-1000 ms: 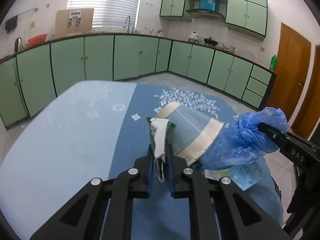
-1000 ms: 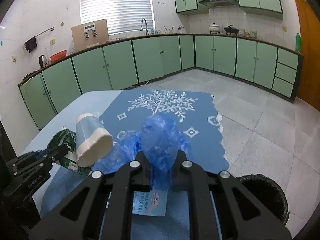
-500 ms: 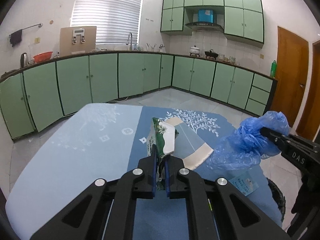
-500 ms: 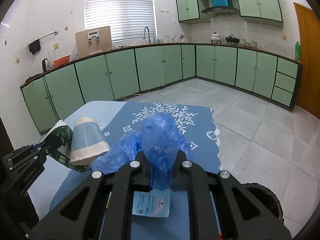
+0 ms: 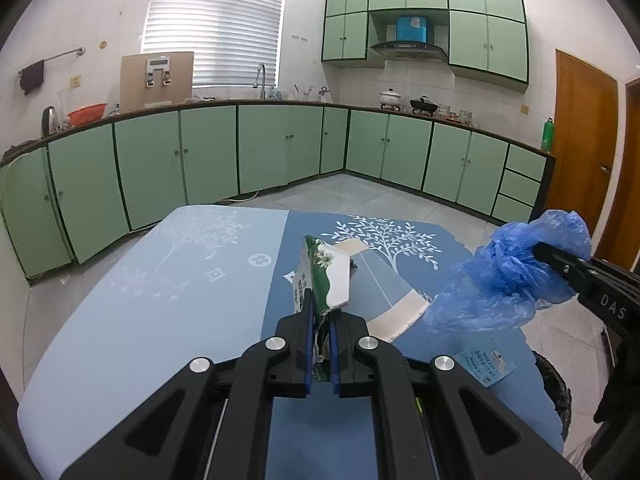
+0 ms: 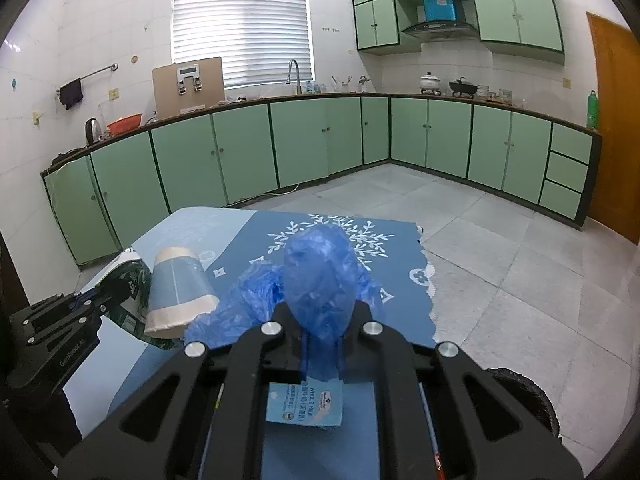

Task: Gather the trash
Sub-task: 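Lift the milk carton with the left tool while the right tool holds the blue bag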

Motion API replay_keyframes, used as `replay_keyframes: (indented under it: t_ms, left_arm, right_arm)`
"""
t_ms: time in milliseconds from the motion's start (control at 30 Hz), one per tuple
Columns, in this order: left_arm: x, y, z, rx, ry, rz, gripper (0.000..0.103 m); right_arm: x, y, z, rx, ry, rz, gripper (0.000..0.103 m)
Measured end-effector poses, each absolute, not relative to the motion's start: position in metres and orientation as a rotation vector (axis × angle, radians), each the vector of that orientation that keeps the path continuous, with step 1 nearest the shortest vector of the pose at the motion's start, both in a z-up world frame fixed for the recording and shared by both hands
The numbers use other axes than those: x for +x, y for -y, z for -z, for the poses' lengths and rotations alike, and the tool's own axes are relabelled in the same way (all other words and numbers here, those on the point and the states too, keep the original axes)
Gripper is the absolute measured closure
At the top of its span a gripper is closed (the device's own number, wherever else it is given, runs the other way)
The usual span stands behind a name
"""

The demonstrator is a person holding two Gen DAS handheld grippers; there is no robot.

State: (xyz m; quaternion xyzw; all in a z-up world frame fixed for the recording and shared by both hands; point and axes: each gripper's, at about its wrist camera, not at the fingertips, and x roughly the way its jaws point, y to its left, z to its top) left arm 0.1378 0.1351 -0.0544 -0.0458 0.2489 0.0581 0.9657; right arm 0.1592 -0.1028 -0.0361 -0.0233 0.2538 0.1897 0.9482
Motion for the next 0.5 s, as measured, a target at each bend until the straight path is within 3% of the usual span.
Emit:
replay_keyframes:
  t_ms: [500]
  left_arm:
    - [0.127,-0.135,0.050,-0.050,-0.488,-0.112,0.096]
  right_arm:
    - [0.135,0.114,0.021,-0.027,-0.463,-0.387,0.095]
